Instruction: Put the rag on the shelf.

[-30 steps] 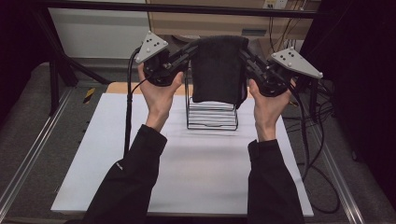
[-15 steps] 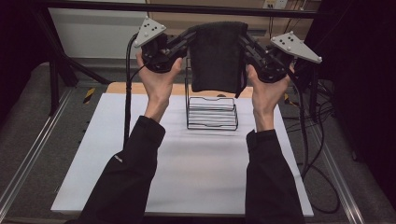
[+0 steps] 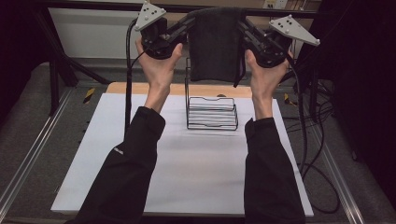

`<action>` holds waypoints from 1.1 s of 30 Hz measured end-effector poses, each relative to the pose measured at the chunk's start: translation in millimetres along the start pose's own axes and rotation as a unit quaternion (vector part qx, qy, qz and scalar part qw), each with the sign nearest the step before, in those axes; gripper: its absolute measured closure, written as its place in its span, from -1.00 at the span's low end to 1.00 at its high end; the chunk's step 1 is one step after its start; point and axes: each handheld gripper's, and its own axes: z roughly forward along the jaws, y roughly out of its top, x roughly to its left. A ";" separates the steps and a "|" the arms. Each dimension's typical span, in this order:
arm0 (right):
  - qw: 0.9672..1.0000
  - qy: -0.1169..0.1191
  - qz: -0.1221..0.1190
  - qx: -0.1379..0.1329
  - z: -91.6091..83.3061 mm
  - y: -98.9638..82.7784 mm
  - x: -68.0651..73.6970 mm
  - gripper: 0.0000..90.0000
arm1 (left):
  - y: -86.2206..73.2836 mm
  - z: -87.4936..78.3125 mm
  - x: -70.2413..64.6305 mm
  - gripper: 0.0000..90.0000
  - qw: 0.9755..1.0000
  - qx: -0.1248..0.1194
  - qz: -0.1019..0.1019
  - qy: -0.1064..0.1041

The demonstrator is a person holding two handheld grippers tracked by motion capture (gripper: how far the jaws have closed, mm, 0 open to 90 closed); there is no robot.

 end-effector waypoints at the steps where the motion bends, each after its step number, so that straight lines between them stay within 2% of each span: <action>1: 1.000 0.000 -0.001 -0.001 1.9 1.1 -0.4 0.76 | 1.1 1.2 0.7 0.82 1.000 -0.001 0.003 0.001; 6: 1.000 -0.005 -0.005 0.000 11.8 5.4 -3.9 0.76 | 6.0 8.5 4.1 0.82 1.000 0.002 0.019 0.011; 14: 1.000 -0.006 -0.015 0.006 24.4 4.2 -11.5 0.76 | 2.9 20.1 12.5 0.82 1.000 0.009 0.018 0.015; 23: 1.000 -0.003 -0.015 0.019 29.2 -12.7 -21.6 0.76 | -17.4 30.7 17.3 0.82 0.999 0.022 0.022 0.012; 28: 0.999 0.000 -0.015 0.033 26.4 -31.7 -24.5 0.76 | -31.5 30.7 19.0 0.82 0.999 0.035 0.024 0.005; 32: 0.999 0.004 -0.013 0.037 23.4 -39.7 -24.4 0.76 | -39.9 26.9 19.4 0.82 0.999 0.040 0.032 -0.001; 33: 0.999 0.005 -0.010 0.038 21.8 -42.0 -23.9 0.76 | -42.0 25.7 19.0 0.82 0.999 0.041 0.031 -0.008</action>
